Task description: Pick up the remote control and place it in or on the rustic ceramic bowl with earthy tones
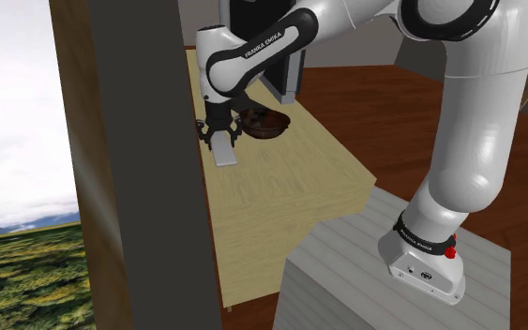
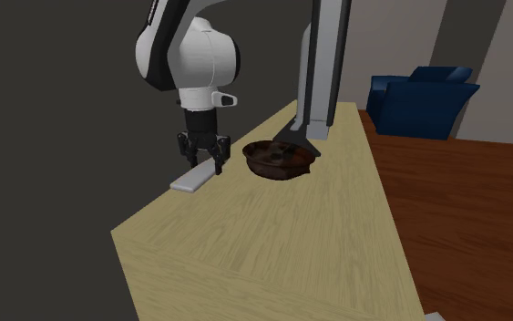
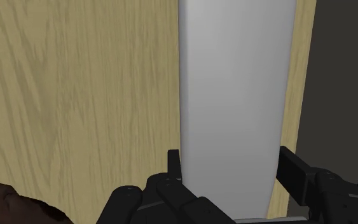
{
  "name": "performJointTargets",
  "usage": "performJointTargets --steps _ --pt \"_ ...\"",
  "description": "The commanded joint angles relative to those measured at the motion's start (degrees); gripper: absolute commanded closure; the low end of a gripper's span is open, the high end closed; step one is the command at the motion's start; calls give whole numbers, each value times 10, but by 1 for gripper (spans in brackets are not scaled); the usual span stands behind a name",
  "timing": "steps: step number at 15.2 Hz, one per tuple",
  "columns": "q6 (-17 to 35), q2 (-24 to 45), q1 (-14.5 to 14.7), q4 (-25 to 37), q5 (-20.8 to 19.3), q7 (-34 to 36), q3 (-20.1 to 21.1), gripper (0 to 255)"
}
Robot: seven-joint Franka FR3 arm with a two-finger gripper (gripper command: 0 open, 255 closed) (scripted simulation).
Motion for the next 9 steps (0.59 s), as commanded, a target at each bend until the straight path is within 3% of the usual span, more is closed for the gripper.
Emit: performJointTargets --steps 1,9 --pt "-12 -7 -1 6 3 -2 1 255" --pt "-65 -32 -4 35 15 -10 6 255"
